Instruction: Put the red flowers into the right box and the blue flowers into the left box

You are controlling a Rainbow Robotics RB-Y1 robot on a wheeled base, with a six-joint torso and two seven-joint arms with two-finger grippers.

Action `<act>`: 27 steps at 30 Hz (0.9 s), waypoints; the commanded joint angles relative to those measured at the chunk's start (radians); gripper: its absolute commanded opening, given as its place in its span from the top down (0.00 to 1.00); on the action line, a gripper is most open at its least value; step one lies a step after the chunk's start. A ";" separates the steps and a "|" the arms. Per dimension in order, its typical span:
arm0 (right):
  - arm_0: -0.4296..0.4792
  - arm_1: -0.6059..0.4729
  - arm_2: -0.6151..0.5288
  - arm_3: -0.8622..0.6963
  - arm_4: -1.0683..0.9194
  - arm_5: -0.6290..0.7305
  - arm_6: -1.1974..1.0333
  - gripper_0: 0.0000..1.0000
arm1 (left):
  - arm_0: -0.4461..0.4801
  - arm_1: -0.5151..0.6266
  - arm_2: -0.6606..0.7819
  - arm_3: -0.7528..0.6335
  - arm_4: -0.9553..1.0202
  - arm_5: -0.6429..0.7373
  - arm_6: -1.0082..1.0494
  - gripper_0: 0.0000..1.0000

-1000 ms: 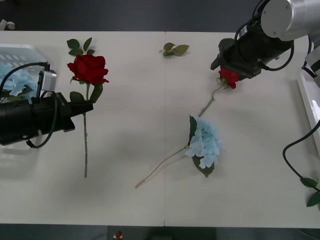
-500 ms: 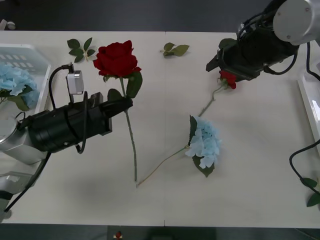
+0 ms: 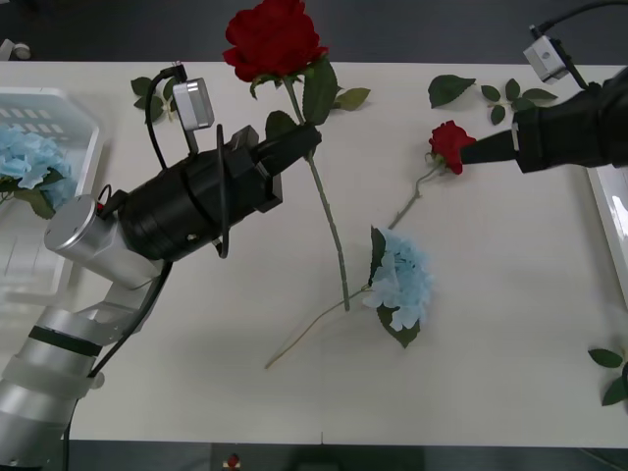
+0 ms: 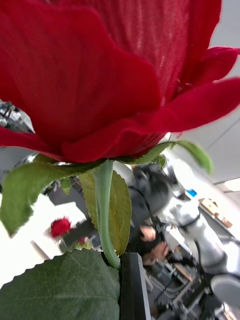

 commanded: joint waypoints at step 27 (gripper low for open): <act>0.382 0.003 -0.087 -0.374 -0.462 -0.050 0.524 0.00 | -0.073 -0.108 -0.041 -0.018 -0.023 -0.086 0.017 1.00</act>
